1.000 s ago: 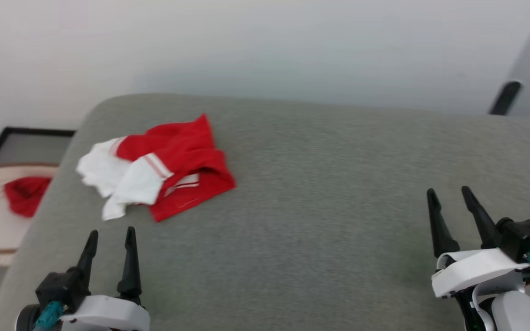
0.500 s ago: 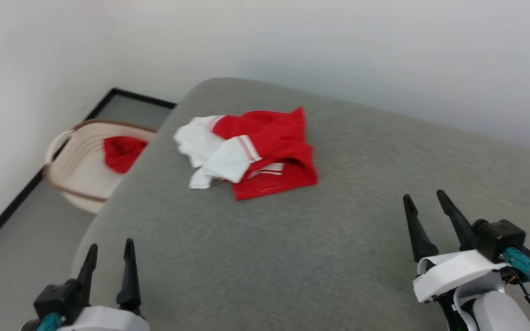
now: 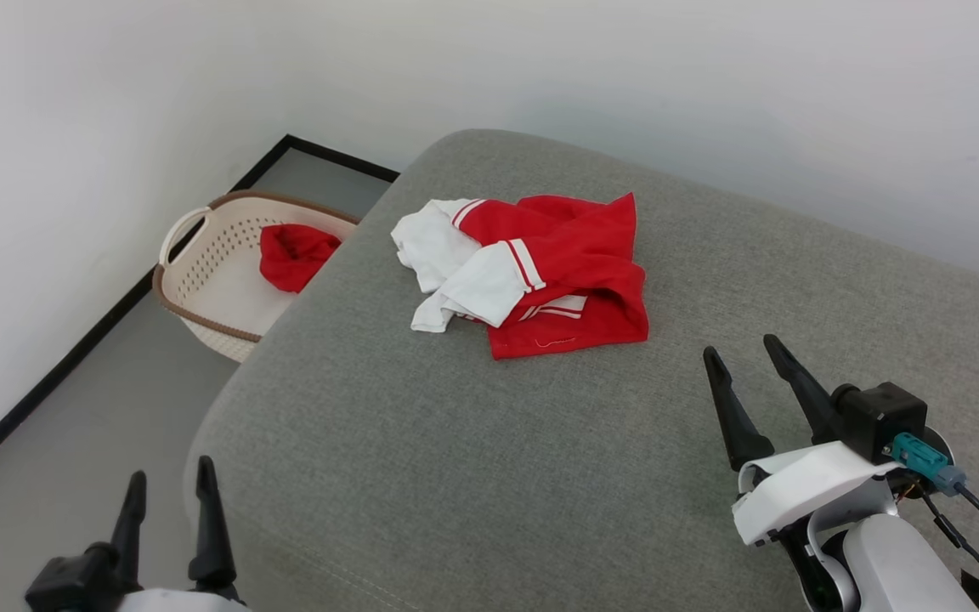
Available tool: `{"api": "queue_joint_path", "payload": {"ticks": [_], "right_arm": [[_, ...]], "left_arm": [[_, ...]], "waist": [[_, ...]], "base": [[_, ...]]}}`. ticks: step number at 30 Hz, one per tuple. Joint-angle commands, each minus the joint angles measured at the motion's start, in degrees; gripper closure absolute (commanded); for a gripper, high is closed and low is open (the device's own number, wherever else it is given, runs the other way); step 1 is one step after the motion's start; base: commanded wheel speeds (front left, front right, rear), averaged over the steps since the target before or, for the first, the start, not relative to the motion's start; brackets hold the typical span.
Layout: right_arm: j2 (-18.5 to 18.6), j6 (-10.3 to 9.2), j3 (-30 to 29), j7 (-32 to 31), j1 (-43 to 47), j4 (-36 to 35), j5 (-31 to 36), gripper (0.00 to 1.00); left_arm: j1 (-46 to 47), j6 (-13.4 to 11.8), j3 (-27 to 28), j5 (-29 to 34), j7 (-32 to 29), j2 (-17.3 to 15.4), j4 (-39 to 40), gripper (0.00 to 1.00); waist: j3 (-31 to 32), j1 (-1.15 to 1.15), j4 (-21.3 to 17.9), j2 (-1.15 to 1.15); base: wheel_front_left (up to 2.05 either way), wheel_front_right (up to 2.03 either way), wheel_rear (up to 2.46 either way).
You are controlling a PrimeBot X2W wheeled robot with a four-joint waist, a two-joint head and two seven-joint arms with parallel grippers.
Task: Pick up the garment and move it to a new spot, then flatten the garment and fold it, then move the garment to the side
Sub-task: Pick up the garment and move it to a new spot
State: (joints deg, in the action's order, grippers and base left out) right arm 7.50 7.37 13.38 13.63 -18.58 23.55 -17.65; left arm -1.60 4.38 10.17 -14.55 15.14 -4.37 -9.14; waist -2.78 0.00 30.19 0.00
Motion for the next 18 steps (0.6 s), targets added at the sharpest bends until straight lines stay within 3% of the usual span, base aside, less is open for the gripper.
{"api": "queue_joint_path", "payload": {"ticks": [1, 7, 12, 18], "right_arm": [[0.16, 0.23, 0.01, 0.44, -0.63, 0.21, -0.49, 0.0], [-0.45, 0.23, -2.84, 1.0, 2.09, -0.6, 0.19, 0.0], [-1.18, 0.23, -1.9, 1.05, 0.72, -2.97, 3.35, 0.0], [-2.17, 0.23, -1.09, 0.59, -2.46, -5.51, 5.16, 0.0]], "left_arm": [[0.5, 0.33, -0.32, 0.49, 0.0, -0.38, -0.03, 0.0], [4.35, 1.82, -3.11, 0.66, -0.23, -2.51, -3.06, 0.0], [10.43, 2.67, -4.08, -1.01, -0.83, -6.01, -7.11, 0.0], [23.95, 3.09, -7.74, -3.02, -1.32, -13.29, -14.48, 0.0]], "waist": [[-0.01, 0.0, -0.12, 0.0], [-0.56, 0.0, -1.5, 0.0], [-4.51, 0.0, -7.98, 0.0], [-11.27, 0.0, -16.17, 0.0]], "base": [[0.0, 0.0, 0.0], [0.0, 0.0, 0.0], [0.0, 0.0, 0.0], [0.0, 0.0, 0.0]]}}
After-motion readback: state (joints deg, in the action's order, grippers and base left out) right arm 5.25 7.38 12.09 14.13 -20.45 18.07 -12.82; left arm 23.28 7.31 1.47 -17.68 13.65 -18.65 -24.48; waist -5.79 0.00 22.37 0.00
